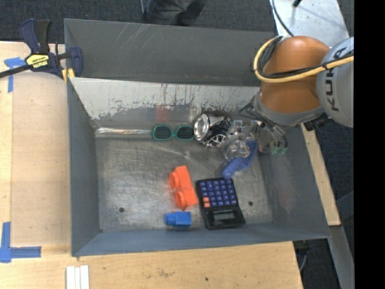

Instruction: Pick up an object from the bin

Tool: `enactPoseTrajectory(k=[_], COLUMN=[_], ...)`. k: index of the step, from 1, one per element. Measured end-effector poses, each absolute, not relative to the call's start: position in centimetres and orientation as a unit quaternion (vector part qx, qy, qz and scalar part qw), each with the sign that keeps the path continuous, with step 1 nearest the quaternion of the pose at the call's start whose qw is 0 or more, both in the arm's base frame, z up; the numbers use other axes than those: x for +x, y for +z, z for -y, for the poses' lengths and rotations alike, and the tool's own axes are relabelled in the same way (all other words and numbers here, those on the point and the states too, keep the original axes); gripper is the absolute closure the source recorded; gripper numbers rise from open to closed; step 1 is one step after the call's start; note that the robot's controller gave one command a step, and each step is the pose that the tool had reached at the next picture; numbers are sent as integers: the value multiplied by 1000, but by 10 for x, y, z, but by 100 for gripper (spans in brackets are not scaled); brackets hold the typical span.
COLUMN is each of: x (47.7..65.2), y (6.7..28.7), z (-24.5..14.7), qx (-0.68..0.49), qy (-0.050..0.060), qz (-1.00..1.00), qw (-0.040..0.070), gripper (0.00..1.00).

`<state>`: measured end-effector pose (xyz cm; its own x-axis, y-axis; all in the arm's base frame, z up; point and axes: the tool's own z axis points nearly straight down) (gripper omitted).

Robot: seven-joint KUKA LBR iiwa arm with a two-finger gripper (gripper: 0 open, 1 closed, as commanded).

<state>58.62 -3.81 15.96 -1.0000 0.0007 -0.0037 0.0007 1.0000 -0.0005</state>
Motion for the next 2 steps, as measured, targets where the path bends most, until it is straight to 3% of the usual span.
enactPoseTrajectory(k=[1,2], x=[586,596], y=[160,202], z=[38,41], qx=[0,-1], qy=[0,0], qz=[-1000,-1000], qw=[2,-1], gripper=[100,100])
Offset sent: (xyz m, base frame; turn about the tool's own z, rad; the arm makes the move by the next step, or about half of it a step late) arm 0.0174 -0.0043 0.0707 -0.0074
